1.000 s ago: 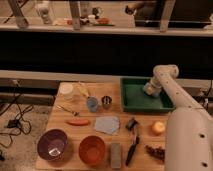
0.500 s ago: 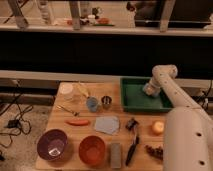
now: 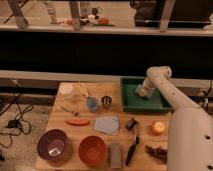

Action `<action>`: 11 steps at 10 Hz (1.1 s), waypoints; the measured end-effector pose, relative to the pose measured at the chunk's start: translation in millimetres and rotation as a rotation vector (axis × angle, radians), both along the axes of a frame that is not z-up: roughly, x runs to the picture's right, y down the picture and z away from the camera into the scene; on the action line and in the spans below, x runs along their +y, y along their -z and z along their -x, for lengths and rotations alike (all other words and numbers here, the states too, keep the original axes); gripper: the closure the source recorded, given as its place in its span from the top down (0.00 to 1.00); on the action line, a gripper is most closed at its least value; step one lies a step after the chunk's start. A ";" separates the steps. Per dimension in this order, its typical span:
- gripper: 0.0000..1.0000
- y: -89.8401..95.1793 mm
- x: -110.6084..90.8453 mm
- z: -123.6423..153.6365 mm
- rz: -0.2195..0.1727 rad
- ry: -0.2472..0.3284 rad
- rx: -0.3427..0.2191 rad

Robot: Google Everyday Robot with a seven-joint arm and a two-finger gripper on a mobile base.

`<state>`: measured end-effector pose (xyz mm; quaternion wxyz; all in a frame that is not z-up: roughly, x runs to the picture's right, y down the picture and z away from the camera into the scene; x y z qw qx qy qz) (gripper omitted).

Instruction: Wipe tray with sponge

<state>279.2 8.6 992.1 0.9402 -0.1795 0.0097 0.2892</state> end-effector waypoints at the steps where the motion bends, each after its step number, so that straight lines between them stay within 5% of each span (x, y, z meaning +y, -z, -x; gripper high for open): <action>1: 0.00 -0.4 0.1 11.2 -0.002 0.005 -0.024; 7: 0.00 -10.9 0.1 48.1 -0.009 0.016 -0.104; 11: 0.00 14.6 10.6 44.1 -0.012 0.028 -0.116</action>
